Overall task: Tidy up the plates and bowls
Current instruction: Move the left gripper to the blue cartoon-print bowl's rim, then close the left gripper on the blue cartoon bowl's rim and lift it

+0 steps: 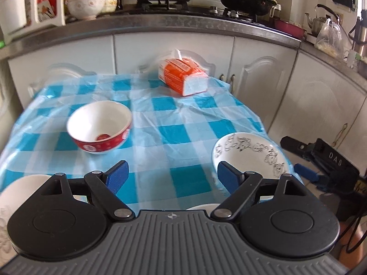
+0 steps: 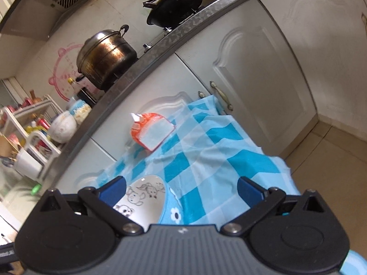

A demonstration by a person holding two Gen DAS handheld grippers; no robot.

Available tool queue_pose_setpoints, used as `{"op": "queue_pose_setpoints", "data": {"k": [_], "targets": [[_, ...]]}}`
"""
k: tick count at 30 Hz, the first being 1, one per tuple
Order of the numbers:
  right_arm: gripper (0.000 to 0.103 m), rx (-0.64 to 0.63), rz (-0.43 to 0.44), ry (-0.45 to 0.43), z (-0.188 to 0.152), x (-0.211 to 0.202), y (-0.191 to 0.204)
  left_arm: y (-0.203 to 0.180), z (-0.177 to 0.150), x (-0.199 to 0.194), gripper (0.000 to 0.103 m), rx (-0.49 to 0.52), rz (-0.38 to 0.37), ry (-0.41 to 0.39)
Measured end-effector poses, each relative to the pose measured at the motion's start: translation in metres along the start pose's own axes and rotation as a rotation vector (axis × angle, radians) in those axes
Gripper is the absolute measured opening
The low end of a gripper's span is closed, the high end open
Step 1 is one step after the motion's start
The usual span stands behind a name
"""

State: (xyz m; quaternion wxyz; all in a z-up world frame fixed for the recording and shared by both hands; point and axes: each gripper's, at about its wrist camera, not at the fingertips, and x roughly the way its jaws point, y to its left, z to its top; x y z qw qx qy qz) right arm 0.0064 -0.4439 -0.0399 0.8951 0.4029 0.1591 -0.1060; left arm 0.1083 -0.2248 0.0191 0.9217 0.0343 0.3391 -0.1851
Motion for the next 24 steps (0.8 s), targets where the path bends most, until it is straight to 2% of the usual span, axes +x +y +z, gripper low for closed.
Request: {"op": "queue_pose_setpoints", "data": {"k": [2, 6, 7, 9, 11, 13, 15, 16, 19, 24], "targets": [[0.102, 0.013, 0.033, 0.009, 0.002, 0.001, -0.003, 0.001, 0.005, 0.008, 0.101, -0.019, -0.040, 0.022], [0.100, 0.005, 0.086, 0.030, 0.001, 0.005, -0.002, 0.000, 0.014, 0.030, 0.085, -0.046, -0.087, 0.084], [0.098, 0.003, 0.091, 0.035, 0.001, 0.006, -0.001, 0.000, 0.015, 0.036, 0.083, -0.062, -0.099, 0.101], [0.094, -0.003, 0.091, 0.049, 0.000, 0.008, -0.001, 0.000, 0.017, 0.046, 0.070, -0.091, -0.127, 0.143], [0.092, 0.015, 0.097, 0.067, -0.001, 0.012, -0.003, -0.002, 0.017, 0.056, 0.066, -0.106, -0.153, 0.176], [0.081, 0.050, 0.116, 0.088, -0.003, 0.015, -0.006, -0.003, 0.017, 0.065, 0.058, -0.112, -0.169, 0.207], [0.078, 0.066, 0.124, 0.105, -0.003, 0.017, -0.007, -0.005, 0.016, 0.073, 0.044, -0.121, -0.180, 0.235], [0.076, 0.059, 0.121, 0.112, -0.003, 0.017, -0.006, -0.005, 0.016, 0.077, 0.041, -0.125, -0.191, 0.248], [0.075, 0.039, 0.111, 0.132, -0.005, 0.019, -0.003, -0.006, 0.016, 0.083, 0.035, -0.143, -0.207, 0.270], [0.075, 0.013, 0.090, 0.170, -0.009, 0.021, 0.000, -0.009, 0.015, 0.088, 0.018, -0.140, -0.231, 0.287]]}}
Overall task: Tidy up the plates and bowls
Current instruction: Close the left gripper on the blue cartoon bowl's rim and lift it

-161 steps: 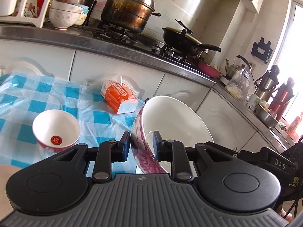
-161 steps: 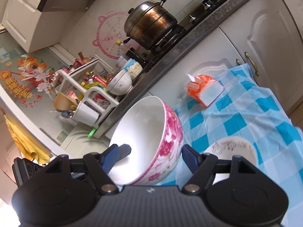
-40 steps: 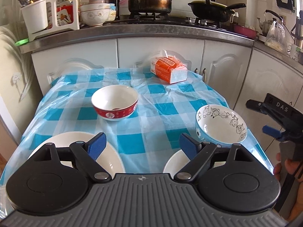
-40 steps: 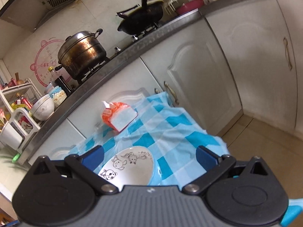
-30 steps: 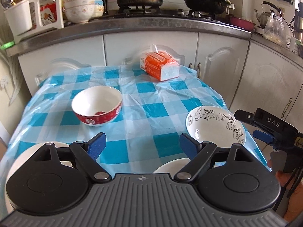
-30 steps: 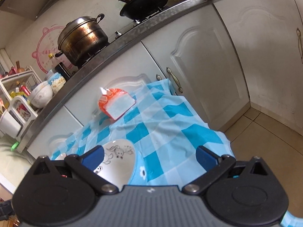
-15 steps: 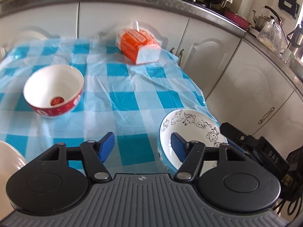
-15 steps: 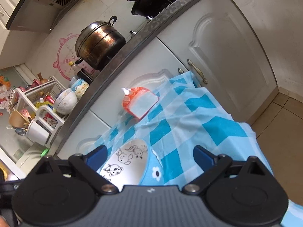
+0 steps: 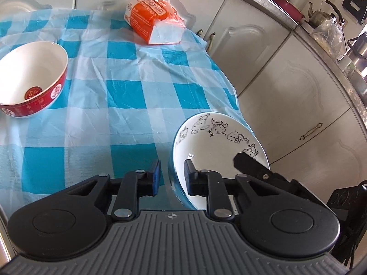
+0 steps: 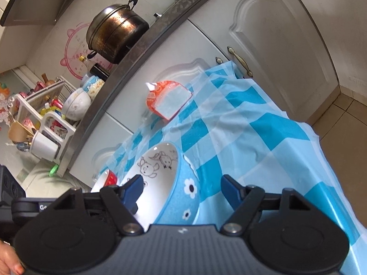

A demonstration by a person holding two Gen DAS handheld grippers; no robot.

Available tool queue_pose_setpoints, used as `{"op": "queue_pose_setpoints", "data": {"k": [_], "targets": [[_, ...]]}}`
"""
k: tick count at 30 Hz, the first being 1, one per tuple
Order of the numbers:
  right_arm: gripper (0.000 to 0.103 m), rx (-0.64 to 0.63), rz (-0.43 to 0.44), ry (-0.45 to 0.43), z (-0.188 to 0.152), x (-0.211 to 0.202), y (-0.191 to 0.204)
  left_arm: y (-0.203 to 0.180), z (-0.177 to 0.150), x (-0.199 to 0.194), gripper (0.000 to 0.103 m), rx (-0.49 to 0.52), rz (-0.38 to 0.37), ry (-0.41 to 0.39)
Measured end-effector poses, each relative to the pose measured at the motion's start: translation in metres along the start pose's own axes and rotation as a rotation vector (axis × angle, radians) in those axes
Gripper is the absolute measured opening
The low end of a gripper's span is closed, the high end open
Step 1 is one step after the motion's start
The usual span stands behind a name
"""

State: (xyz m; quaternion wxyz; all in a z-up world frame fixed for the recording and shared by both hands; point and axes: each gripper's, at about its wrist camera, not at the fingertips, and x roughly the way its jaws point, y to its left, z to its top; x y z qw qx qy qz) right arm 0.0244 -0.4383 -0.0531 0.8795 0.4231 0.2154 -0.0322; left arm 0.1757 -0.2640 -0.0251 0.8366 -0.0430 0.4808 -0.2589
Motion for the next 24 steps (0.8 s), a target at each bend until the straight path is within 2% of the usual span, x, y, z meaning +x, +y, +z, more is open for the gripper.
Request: {"op": "queue_pose_setpoints", "data": {"k": [2, 6, 10, 18, 24], "targets": [[0.075, 0.006, 0.007, 0.010, -0.001, 0.000, 0.000, 0.000, -0.001, -0.002, 0.015, -0.008, -0.012, 0.001], [0.067, 0.015, 0.041, 0.014, 0.000, -0.003, 0.007, 0.003, -0.002, -0.002, 0.013, -0.024, -0.026, -0.003], [0.067, 0.022, 0.008, 0.013, -0.001, -0.004, 0.013, 0.008, -0.002, -0.002, 0.011, -0.066, -0.046, -0.007], [0.066, 0.079, -0.016, -0.014, -0.002, -0.006, 0.011, 0.001, -0.005, -0.010, 0.011, -0.061, -0.059, -0.030], [0.067, 0.071, 0.002, -0.035, 0.000, -0.012, 0.021, 0.004, -0.004, -0.020, 0.011, -0.075, -0.058, -0.054]]}}
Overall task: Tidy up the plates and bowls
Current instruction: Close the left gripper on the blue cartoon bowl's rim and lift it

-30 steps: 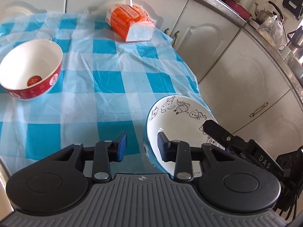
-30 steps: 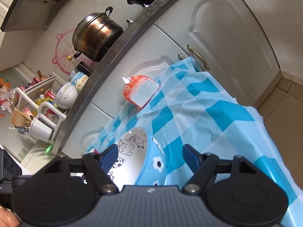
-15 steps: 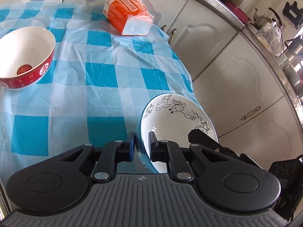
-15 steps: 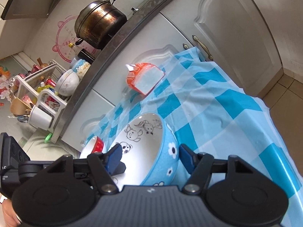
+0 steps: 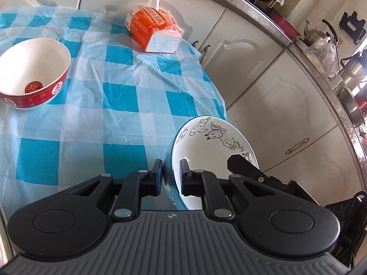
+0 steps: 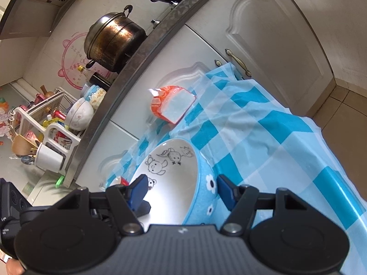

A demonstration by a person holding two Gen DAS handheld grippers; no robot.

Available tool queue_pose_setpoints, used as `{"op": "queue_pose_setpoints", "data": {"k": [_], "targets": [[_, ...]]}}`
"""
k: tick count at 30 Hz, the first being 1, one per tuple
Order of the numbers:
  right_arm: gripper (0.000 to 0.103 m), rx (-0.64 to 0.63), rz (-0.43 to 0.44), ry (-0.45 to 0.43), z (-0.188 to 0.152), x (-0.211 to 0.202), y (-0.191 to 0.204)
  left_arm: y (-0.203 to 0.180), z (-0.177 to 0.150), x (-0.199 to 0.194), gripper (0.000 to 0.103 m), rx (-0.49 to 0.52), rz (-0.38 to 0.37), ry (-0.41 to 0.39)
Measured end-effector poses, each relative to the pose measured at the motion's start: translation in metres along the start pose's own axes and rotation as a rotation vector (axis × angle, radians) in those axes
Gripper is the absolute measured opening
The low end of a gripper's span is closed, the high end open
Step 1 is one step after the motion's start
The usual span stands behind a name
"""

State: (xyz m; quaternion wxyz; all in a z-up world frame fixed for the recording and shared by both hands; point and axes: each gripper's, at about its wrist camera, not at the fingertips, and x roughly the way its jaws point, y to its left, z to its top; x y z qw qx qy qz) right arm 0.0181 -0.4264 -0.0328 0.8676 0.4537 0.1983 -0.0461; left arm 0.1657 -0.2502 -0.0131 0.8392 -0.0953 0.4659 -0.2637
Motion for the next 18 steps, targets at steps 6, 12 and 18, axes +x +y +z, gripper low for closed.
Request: {"op": "queue_pose_setpoints", "data": {"k": [6, 12, 18], "targets": [[0.067, -0.027, 0.036, -0.019, 0.002, -0.009, 0.018, 0.001, -0.001, -0.021, 0.011, -0.013, -0.011, -0.036], [0.067, -0.065, 0.075, -0.027, -0.001, -0.019, 0.040, 0.007, -0.005, -0.046, 0.011, -0.031, -0.017, -0.069], [0.067, -0.087, 0.122, -0.016, -0.007, -0.026, 0.058, 0.017, -0.012, -0.073, 0.011, -0.048, -0.021, -0.096]]}}
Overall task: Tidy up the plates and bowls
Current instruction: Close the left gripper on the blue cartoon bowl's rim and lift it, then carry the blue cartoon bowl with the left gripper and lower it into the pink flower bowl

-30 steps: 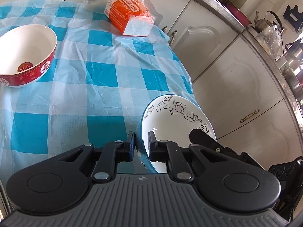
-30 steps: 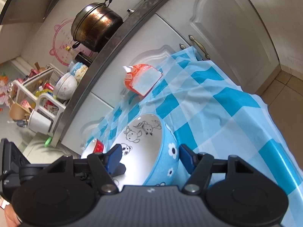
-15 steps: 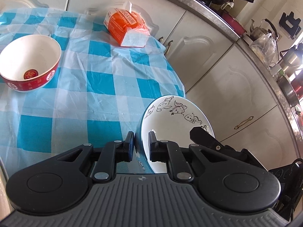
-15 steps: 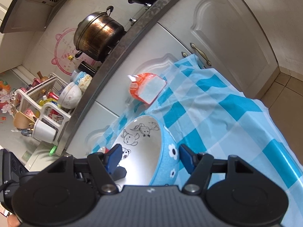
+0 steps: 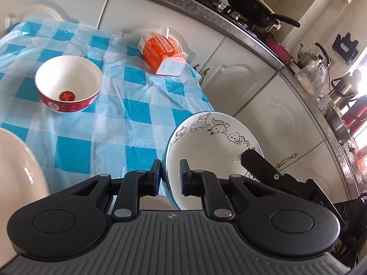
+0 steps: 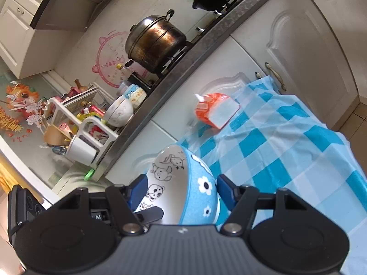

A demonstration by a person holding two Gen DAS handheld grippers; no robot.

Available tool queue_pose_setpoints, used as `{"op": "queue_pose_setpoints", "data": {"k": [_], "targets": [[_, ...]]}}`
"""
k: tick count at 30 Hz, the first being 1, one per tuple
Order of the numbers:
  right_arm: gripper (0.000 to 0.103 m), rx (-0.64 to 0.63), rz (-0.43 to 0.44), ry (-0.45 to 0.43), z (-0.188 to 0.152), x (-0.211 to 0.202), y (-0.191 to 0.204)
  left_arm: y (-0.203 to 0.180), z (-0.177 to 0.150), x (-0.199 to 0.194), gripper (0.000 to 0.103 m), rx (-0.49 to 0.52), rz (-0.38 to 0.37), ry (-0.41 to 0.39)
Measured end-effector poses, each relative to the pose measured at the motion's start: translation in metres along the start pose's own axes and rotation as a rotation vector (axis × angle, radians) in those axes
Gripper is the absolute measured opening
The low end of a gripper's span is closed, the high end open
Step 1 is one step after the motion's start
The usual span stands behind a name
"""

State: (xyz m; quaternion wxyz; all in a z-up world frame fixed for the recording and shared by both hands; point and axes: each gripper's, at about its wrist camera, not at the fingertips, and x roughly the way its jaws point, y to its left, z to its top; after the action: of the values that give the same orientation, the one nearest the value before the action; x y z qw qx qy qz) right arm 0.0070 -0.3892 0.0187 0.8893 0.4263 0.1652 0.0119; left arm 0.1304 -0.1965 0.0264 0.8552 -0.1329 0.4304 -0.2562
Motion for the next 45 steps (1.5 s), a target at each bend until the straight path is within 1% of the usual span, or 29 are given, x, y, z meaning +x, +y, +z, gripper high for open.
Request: {"op": "queue_pose_setpoints", "data": {"k": [4, 9, 13, 17, 24, 29, 33, 41, 45], "targets": [[0.067, 0.010, 0.028, 0.029, -0.005, 0.000, 0.007, 0.007, -0.007, -0.017, 0.011, 0.001, 0.008, -0.007], [0.068, 0.013, 0.032, 0.056, -0.015, -0.001, 0.017, 0.015, -0.021, -0.033, 0.013, 0.004, 0.022, -0.005], [0.068, 0.011, 0.041, 0.075, -0.023, -0.006, 0.024, 0.026, -0.034, -0.040, 0.014, -0.027, 0.020, 0.014], [0.068, 0.000, 0.025, 0.088, -0.034, -0.013, 0.030, 0.033, -0.047, -0.044, 0.014, -0.053, 0.014, 0.027], [0.068, -0.003, -0.023, 0.082, -0.053, -0.022, 0.030, 0.041, -0.063, -0.046, 0.014, -0.092, 0.001, 0.041], [0.068, -0.011, -0.065, 0.084, -0.062, -0.023, 0.029, 0.041, -0.069, -0.044, 0.014, -0.098, -0.001, 0.057], [0.068, -0.034, -0.092, 0.083, -0.067, -0.023, 0.029, 0.040, -0.071, -0.043, 0.014, -0.091, 0.000, 0.051], [0.067, -0.090, -0.125, 0.084, -0.076, -0.020, 0.031, 0.043, -0.074, -0.049, 0.014, -0.079, -0.003, 0.033], [0.067, -0.114, -0.130, 0.079, -0.079, -0.020, 0.033, 0.043, -0.076, -0.054, 0.017, -0.066, -0.006, 0.019]]}}
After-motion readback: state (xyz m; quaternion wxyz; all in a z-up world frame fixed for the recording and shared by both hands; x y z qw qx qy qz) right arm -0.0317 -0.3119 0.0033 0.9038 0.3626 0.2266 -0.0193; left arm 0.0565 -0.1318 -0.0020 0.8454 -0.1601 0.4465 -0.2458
